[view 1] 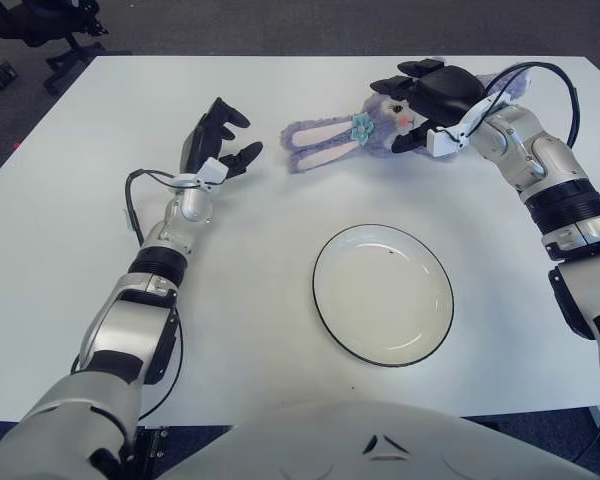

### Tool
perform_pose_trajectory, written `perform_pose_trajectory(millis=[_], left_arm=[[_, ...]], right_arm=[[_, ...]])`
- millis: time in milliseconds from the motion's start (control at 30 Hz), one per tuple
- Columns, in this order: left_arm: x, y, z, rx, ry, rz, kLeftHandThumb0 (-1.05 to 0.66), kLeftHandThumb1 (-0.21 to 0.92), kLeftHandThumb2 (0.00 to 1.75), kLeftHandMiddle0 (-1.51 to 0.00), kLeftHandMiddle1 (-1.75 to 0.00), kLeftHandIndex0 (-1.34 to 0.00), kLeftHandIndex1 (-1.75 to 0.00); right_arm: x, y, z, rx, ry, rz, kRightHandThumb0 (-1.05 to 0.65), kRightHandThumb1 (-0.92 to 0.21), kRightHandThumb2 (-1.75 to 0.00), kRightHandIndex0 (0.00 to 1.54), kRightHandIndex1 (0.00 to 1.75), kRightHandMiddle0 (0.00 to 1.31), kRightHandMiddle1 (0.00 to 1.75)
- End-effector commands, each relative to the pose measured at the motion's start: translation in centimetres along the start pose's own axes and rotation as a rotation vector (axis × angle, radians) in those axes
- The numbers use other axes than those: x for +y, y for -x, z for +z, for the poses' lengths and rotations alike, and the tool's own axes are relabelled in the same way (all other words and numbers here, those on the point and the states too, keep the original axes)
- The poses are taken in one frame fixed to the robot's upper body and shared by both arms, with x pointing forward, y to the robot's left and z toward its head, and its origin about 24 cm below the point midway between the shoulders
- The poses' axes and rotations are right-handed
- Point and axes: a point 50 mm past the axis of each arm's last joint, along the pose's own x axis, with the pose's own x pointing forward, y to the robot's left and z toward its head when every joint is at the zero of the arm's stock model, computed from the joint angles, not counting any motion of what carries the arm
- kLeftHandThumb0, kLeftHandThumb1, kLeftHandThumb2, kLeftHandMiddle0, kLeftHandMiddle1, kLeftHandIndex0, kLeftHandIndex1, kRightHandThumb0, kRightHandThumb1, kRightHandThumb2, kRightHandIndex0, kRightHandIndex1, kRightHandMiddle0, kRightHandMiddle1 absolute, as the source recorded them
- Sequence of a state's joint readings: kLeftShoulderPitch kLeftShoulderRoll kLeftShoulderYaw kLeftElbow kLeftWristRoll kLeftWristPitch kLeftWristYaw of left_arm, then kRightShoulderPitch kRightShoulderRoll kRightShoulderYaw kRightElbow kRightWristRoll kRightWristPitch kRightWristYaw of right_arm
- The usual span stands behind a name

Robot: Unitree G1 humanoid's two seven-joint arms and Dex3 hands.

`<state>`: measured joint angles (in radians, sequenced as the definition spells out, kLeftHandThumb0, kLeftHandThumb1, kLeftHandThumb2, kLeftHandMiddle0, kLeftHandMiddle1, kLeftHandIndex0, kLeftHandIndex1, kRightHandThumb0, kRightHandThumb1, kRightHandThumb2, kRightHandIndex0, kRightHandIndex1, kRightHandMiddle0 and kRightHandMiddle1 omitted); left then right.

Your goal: Put the doll into the plate.

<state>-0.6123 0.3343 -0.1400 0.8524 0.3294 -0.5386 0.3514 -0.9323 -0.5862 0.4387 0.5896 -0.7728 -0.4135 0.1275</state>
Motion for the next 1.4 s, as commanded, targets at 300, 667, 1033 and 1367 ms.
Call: perform_pose_trajectory(millis=[300,667,1033,1367], left_arm=[[-0.3,0.4,0.0,0.006,-0.012,-0.005,-0.01,0.92,0.43,-0.25,-1.65,-0.25,-1.55],[-0.3,0.6,0.1,0.004,-0.014,-0.007,-0.01,0.92,0.43,-0.26,-1.64,-0.24,-1.55],[-0.4,0.7,0.3,-0.001,-0.015,-0.011,-0.01,0.92,0.43,-0.26,-1.63,-0.24,-1.57],[-0.4,0.8,0.3,0.001,-0.018,-0.013,-0.01,0.92,0.43,-0.26,-1.62,-0.23,-1.58]], right_arm=[[0.5,-1.8,0.4,0.037,-0.013,0.075,-0.77,-0.92,-0.2,0.21,0.0,0.25,0.0],[1.1,-2.8,0.3,0.064,-0.024,0.105,-0.76,-0.92,-0.18,0.19,0.0,0.25,0.0],[2.2,-3.8,0.2,0.124,-0.021,0.156,-0.73,-0.92,-0.12,0.17,0.0,0.24,0.0],[3.2,-4.2,0.0,0.166,-0.013,0.172,-0.75,-0.92,-0.12,0.14,0.0,0.23,0.0]])
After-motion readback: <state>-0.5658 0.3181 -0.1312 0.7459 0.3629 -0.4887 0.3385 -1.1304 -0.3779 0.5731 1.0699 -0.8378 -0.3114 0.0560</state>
